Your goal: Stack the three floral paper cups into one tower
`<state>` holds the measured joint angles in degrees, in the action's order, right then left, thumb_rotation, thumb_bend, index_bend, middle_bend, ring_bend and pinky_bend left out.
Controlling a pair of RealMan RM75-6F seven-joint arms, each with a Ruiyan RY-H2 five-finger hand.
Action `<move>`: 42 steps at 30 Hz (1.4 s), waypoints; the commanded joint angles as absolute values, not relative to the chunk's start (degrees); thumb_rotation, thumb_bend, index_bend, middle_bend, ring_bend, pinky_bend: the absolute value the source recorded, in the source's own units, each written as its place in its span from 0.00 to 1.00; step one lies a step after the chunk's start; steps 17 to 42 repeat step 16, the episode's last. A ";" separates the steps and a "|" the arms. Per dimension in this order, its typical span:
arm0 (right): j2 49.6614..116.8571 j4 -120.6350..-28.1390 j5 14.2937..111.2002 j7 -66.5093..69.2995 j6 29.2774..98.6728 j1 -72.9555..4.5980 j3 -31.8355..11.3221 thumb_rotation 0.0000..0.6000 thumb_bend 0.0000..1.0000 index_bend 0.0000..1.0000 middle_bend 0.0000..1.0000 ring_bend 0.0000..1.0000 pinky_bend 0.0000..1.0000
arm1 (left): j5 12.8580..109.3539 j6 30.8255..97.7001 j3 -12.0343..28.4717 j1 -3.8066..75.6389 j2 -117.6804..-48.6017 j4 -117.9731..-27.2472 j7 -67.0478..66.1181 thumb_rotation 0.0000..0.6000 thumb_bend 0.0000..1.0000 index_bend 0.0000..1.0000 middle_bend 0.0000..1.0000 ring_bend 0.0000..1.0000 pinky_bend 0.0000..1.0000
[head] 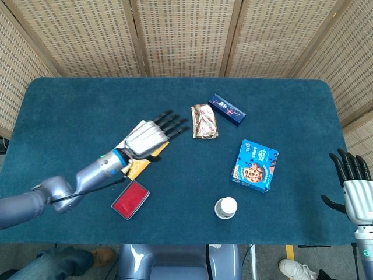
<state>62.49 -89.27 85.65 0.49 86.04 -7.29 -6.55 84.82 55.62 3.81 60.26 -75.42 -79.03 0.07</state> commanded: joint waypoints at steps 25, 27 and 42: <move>61.87 -90.72 87.95 0.71 87.43 -7.18 -6.19 1.00 0.00 0.04 0.00 0.00 0.00 | 67.57 86.30 -1.34 25.44 -64.69 -97.02 -8.22 1.00 0.00 0.00 0.00 0.00 0.00; 61.87 -90.72 87.95 0.71 87.43 -7.18 -6.19 1.00 0.00 0.04 0.00 0.00 0.00 | 67.57 86.30 -1.34 25.44 -64.69 -97.02 -8.22 1.00 0.00 0.00 0.00 0.00 0.00; 61.87 -90.72 87.95 0.71 87.43 -7.18 -6.19 1.00 0.00 0.04 0.00 0.00 0.00 | 67.57 86.30 -1.34 25.44 -64.69 -97.02 -8.22 1.00 0.00 0.00 0.00 0.00 0.00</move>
